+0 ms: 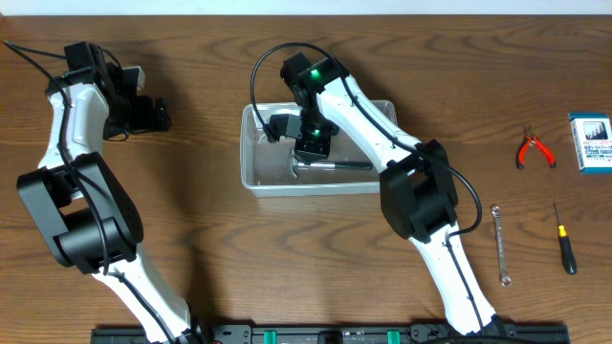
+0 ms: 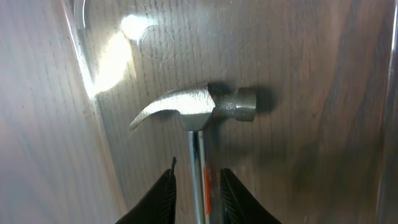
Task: Pack container
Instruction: 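Lower the hammer into the container and open the right gripper, then raise the right gripper and move it right toward the tools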
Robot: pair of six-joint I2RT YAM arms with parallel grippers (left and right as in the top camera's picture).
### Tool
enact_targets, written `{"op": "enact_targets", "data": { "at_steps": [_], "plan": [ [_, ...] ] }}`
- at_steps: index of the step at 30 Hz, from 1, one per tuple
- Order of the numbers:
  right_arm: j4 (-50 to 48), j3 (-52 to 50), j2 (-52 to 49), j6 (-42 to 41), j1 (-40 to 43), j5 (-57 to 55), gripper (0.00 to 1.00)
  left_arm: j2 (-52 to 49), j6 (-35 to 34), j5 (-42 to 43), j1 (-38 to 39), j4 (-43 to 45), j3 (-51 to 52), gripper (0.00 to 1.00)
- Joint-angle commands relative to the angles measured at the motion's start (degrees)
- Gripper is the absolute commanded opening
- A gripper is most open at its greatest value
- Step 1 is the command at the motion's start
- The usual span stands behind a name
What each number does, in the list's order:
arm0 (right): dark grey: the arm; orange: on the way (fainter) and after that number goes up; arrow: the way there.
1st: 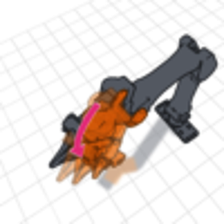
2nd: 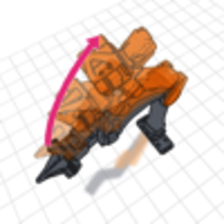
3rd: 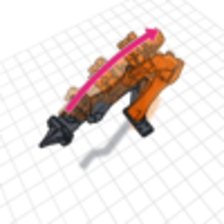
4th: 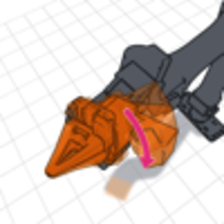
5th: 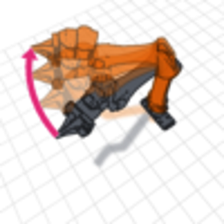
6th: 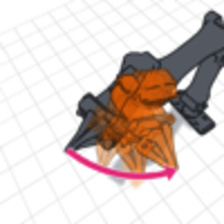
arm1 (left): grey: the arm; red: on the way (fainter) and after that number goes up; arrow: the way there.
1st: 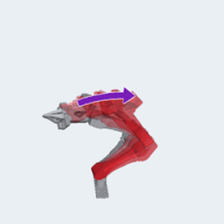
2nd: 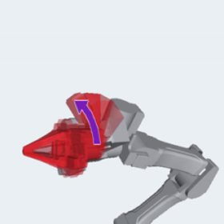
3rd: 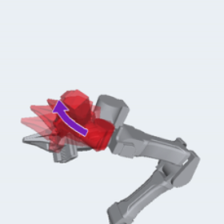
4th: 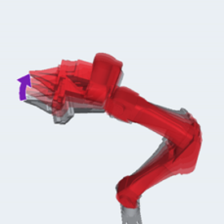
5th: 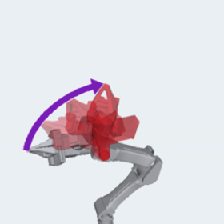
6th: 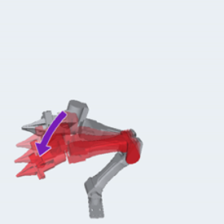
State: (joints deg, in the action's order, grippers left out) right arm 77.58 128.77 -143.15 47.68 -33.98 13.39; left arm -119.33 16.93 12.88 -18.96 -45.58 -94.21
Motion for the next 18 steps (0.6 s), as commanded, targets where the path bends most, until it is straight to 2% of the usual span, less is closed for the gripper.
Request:
{"op": "enact_targets", "data": {
  "at_steps": [1,6,8,10,11,12,18],
  "plan": [
    [-0.3,0.0,-0.3,-0.9,-0.6,1.0,0.24,-0.3,0.3,-0.5,0.0,0.0,0.2,0.98],
    [0.0,3.4,1.6,-4.5,-0.6,1.8,0.25,-0.3,0.3,-0.5,0.0,0.0,0.2,0.98],
    [0.5,5.4,3.1,-4.6,-0.6,2.9,0.29,-0.3,0.3,-0.5,0.0,0.0,0.2,0.98],
    [1.3,7.9,4.9,-4.9,-0.6,3.1,0.44,-0.3,0.3,-0.5,0.0,0.0,0.2,0.98],
    [1.5,8.9,6.0,-5.3,-0.5,3.1,0.8,-0.3,0.3,-0.5,0.0,0.0,0.2,0.98],
    [1.6,9.7,7.0,-5.6,-0.5,3.1,0.99,-0.3,0.3,-0.5,0.0,0.0,0.2,0.98],
    [2.3,11.4,15.5,-9.9,0.1,3.1,0.99,-0.3,0.3,-0.5,0.0,0.0,0.2,0.98]
  ]
}}
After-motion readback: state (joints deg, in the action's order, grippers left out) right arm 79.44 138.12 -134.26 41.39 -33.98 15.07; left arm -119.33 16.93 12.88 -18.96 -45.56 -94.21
